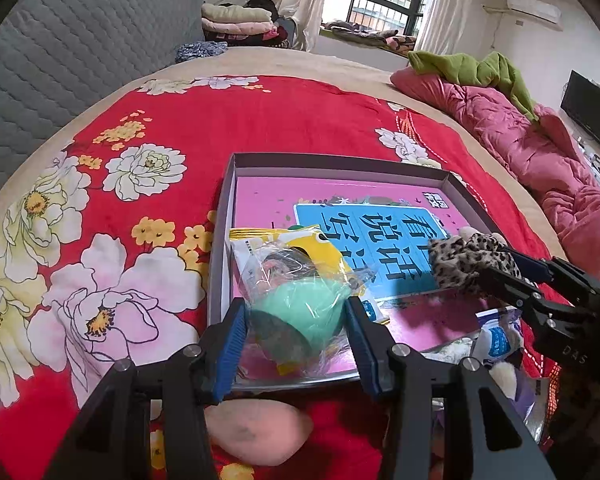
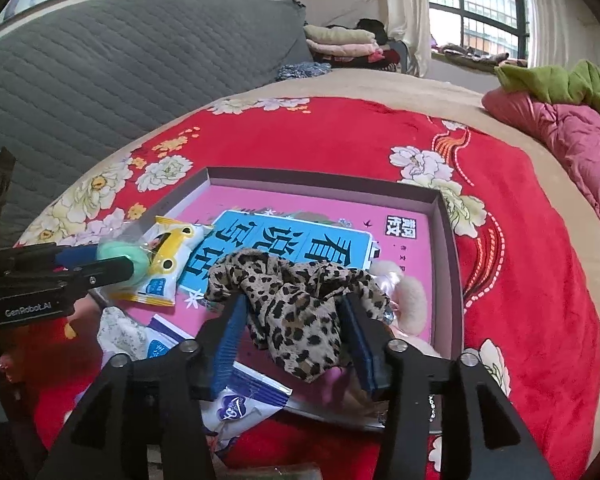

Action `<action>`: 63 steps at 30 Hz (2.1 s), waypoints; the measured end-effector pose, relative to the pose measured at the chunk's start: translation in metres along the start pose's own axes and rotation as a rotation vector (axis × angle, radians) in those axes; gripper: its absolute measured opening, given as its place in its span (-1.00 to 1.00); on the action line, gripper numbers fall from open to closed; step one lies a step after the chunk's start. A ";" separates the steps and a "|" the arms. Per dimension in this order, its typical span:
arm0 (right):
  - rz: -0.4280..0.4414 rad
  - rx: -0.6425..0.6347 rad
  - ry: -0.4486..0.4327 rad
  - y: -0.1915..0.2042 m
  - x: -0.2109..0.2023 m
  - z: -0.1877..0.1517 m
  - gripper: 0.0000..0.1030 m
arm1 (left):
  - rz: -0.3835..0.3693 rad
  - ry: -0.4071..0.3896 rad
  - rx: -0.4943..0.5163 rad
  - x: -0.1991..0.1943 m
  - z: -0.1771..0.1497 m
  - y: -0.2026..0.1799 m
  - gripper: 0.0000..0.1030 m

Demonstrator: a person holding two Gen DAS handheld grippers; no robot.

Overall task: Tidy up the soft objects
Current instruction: 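Lower the scrunchie into the box and open right tool while left tool lowers the sponge, then open the left tool to drop the bagged green sponge into the box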

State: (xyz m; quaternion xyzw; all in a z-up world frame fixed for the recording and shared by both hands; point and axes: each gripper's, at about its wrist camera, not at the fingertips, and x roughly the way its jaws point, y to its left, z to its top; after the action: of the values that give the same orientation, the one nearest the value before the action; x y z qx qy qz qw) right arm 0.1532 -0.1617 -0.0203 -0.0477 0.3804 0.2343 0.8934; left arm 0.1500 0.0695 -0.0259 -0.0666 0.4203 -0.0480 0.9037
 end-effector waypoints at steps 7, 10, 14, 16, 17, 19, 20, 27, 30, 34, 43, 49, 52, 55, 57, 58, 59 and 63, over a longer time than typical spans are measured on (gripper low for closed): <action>-0.002 0.004 -0.026 -0.001 -0.008 0.002 0.11 | 0.012 0.000 -0.010 -0.001 0.001 0.003 -0.04; -0.009 0.013 -0.045 -0.003 -0.012 0.003 0.11 | 0.021 -0.001 -0.012 -0.002 0.001 0.004 -0.04; -0.018 0.031 -0.064 -0.007 -0.017 0.004 0.13 | 0.031 -0.005 -0.015 -0.003 0.002 0.005 -0.03; -0.021 0.038 -0.071 -0.009 -0.019 0.005 0.13 | 0.042 -0.007 -0.020 -0.004 0.002 0.007 -0.03; -0.022 0.041 -0.074 -0.010 -0.020 0.005 0.13 | 0.047 -0.008 -0.023 -0.004 0.002 0.008 -0.03; -0.025 0.047 -0.078 -0.011 -0.022 0.005 0.14 | 0.044 -0.006 -0.029 -0.004 0.003 0.009 -0.02; -0.024 0.049 -0.080 -0.012 -0.023 0.005 0.14 | 0.044 -0.008 -0.030 -0.004 0.003 0.008 -0.01; -0.031 0.050 -0.096 -0.012 -0.029 0.004 0.14 | 0.057 -0.006 -0.007 -0.004 0.002 0.004 0.04; -0.036 0.052 -0.097 -0.012 -0.030 0.003 0.15 | 0.054 -0.005 -0.010 -0.004 0.002 0.005 0.05; -0.039 0.059 -0.095 -0.012 -0.031 0.003 0.18 | 0.055 -0.003 -0.007 -0.004 0.002 0.005 0.05; -0.048 0.063 -0.097 -0.013 -0.033 0.001 0.26 | 0.040 0.000 -0.016 -0.005 0.002 0.006 0.06; -0.057 0.072 -0.097 -0.016 -0.033 0.000 0.28 | 0.031 0.000 -0.018 -0.005 0.001 0.005 0.08; -0.062 0.072 -0.098 -0.016 -0.033 -0.001 0.28 | 0.022 0.001 -0.022 -0.006 0.002 0.006 0.10; -0.065 0.070 -0.102 -0.015 -0.034 0.000 0.29 | 0.015 -0.004 -0.026 -0.007 0.002 0.007 0.15; -0.066 0.069 -0.103 -0.016 -0.034 0.000 0.29 | 0.018 -0.008 -0.027 -0.007 0.003 0.007 0.16; -0.066 0.069 -0.104 -0.016 -0.034 0.000 0.29 | 0.016 -0.009 -0.027 -0.007 0.003 0.007 0.16; -0.064 0.069 -0.103 -0.016 -0.034 0.000 0.29 | 0.016 -0.009 -0.029 -0.008 0.003 0.007 0.17; -0.064 0.070 -0.104 -0.016 -0.034 0.000 0.29 | 0.004 -0.019 -0.033 -0.009 0.004 0.007 0.22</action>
State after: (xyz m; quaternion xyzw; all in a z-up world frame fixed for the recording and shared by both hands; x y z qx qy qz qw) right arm 0.1403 -0.1889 0.0020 -0.0161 0.3397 0.1942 0.9201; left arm 0.1473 0.0782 -0.0175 -0.0812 0.4128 -0.0387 0.9064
